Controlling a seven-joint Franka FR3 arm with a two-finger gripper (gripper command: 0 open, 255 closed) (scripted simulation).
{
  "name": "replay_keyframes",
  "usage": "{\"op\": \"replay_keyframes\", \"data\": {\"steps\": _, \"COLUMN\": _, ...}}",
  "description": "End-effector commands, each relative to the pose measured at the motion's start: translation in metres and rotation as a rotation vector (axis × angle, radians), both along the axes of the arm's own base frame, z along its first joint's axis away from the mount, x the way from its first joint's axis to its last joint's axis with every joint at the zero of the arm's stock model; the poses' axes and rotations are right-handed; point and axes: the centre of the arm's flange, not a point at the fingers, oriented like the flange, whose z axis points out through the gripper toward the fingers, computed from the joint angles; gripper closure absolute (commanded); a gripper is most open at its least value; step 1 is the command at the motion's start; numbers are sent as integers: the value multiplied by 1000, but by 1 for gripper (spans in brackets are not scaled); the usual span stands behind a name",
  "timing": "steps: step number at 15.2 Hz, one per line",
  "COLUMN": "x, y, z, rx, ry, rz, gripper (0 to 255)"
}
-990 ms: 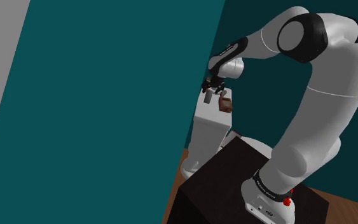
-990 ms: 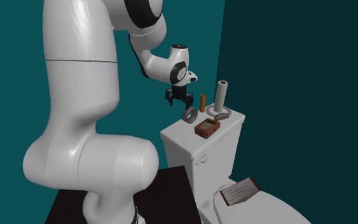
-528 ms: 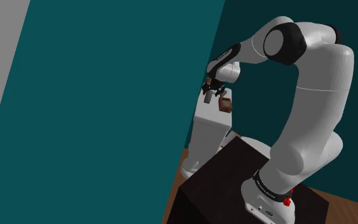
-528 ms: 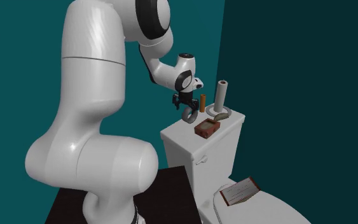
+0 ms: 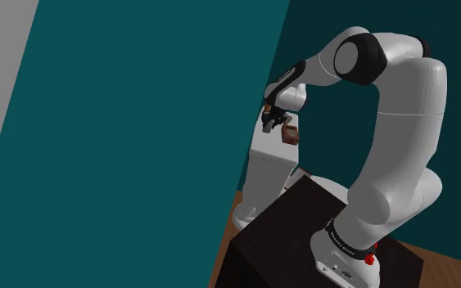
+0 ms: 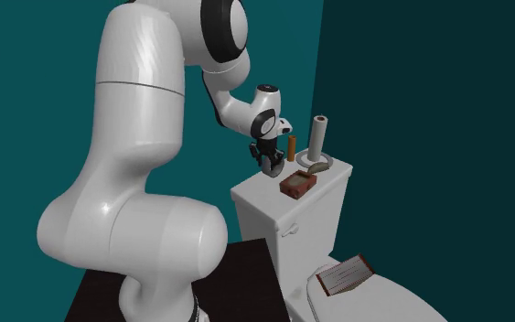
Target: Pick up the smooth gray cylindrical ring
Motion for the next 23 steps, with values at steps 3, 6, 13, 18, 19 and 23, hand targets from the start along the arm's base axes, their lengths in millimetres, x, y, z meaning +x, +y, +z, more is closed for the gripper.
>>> {"op": "replay_keyframes", "data": {"steps": 3, "x": 0, "y": 0, "z": -1, "rx": 0, "ry": 0, "rz": -1, "gripper": 255}}
{"op": "replay_keyframes", "data": {"steps": 6, "x": 0, "y": 0, "z": -1, "rx": 0, "ry": 0, "rz": -1, "gripper": 255}}
{"op": "replay_keyframes", "data": {"steps": 13, "x": 0, "y": 0, "z": 31, "rx": 0, "ry": 0, "rz": -1, "gripper": 255}}
{"op": "replay_keyframes", "data": {"steps": 18, "x": 0, "y": 0, "z": 58, "rx": 0, "ry": 0, "rz": -1, "gripper": 255}}
{"op": "replay_keyframes", "data": {"steps": 19, "x": 0, "y": 0, "z": 63, "rx": 0, "ry": 0, "rz": -1, "gripper": 255}}
{"op": "replay_keyframes", "data": {"steps": 23, "x": 0, "y": 0, "z": 79, "rx": 0, "ry": 0, "rz": -1, "gripper": 255}}
